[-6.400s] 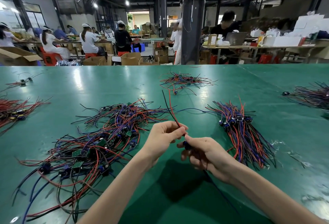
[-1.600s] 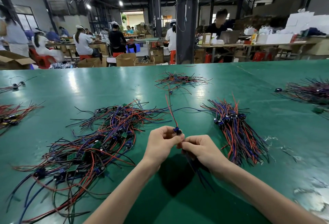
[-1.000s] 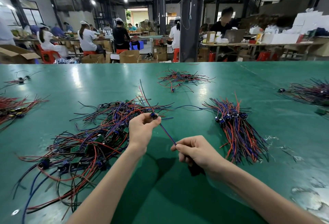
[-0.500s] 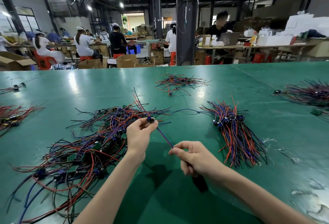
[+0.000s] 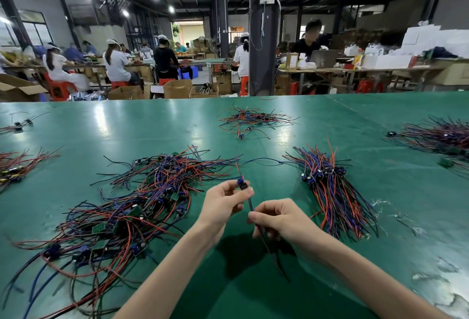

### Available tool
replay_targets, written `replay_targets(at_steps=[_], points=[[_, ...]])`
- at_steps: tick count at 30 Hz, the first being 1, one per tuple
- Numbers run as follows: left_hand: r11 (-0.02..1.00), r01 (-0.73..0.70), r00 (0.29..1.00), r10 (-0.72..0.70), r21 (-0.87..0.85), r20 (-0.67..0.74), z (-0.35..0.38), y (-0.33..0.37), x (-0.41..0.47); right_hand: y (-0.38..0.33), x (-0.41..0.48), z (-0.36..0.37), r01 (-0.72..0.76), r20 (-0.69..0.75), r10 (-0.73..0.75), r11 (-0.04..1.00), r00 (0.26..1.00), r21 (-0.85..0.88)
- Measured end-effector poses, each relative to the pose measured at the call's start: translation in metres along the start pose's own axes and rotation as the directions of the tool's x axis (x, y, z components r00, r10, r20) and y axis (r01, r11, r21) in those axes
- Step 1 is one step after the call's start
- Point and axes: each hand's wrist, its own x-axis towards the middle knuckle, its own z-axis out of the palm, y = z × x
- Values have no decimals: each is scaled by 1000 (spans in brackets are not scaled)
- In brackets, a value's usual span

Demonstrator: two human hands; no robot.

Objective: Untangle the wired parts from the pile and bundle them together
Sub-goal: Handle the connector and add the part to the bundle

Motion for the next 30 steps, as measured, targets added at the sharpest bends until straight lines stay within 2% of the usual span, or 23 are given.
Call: replay_targets(at_steps=[6, 10, 13, 16, 20, 23, 25, 26, 27, 28, 29, 30], points=[[996, 66, 990, -59, -52, 126, 2, 0, -1, -2, 9, -16, 56, -201, -47, 998, 978, 40], [996, 88, 988, -84, -25, 132, 1, 2, -3, -6, 12, -44, 125, -400, -99, 991, 911, 38], [994, 104, 987, -99, -35, 130, 0, 4, -5, -6, 15, -73, 145, -540, -130, 989, 832, -15], [992, 125, 985, -119, -37, 123, 0, 6, -5, 4, 15, -101, 3, -652, -65, 995, 755, -96], [992, 124, 987, -124, 1, 102, -2, 5, -3, 19, 10, -122, -249, -622, 122, 961, 773, -121], [995, 88, 993, -91, 51, 73, -3, 5, -3, 19, 8, -123, -322, -636, 124, 924, 762, -207], [982, -19, 1000, 13, 189, 28, -3, 4, -5, 17, 6, -121, -377, -658, 76, 866, 749, -328], [927, -126, 992, 127, 354, 21, -5, 3, -5, 15, 5, -119, -404, -672, 40, 824, 740, -397], [792, -247, 964, 259, 559, 60, -8, 2, -5, 14, 3, -116, -432, -687, -10, 771, 727, -469], [593, -342, 923, 358, 728, 142, -11, 0, -6, 14, 1, -111, -463, -703, -72, 704, 708, -539], [400, -397, 883, 412, 826, 225, -14, -1, -7, 13, -1, -107, -498, -716, -139, 628, 684, -598], [283, -415, 856, 443, 865, 266, -17, 0, -7, 12, -3, -104, -528, -721, -198, 559, 664, -639]])
